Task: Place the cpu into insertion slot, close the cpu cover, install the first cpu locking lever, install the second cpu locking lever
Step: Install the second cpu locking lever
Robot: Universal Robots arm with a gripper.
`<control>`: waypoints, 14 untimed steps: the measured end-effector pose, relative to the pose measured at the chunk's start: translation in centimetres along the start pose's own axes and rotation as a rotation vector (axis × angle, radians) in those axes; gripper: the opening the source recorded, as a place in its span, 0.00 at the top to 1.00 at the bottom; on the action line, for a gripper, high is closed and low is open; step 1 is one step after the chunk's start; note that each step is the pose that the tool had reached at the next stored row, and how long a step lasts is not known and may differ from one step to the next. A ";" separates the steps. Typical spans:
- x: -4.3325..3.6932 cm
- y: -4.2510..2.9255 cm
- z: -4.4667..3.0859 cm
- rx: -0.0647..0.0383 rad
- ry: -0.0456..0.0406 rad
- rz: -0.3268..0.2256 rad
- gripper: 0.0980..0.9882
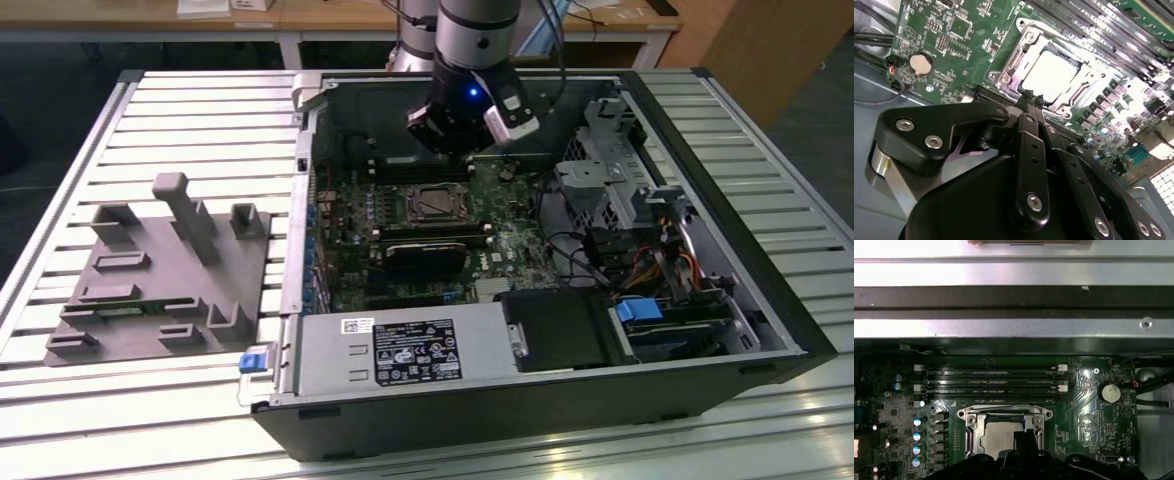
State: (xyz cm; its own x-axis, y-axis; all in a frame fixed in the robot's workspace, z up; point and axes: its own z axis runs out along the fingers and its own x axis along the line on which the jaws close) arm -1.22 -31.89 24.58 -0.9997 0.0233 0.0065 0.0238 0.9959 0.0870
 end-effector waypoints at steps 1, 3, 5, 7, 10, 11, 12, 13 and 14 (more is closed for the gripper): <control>0.00 -0.10 -0.01 0.000 0.0001 0.000 0.99; -0.01 -0.40 -0.02 0.000 0.0000 0.000 0.99; -0.02 -0.84 -0.05 0.000 0.0000 0.000 0.99; -0.03 -1.46 -0.09 0.000 0.0000 0.000 0.99; -0.06 -2.49 -0.16 0.001 0.0001 0.000 0.99; -0.07 -2.85 -0.17 0.000 0.0000 0.000 0.99; -0.07 -3.24 -0.16 0.001 0.0002 0.000 0.99; -0.08 -3.45 -0.11 0.000 0.0011 0.000 0.99; -0.10 -3.58 -0.05 0.001 0.0042 0.000 0.99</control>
State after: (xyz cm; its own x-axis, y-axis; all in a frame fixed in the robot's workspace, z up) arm -1.21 -35.47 24.31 -0.9997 0.0233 0.0106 0.0242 0.9960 0.0864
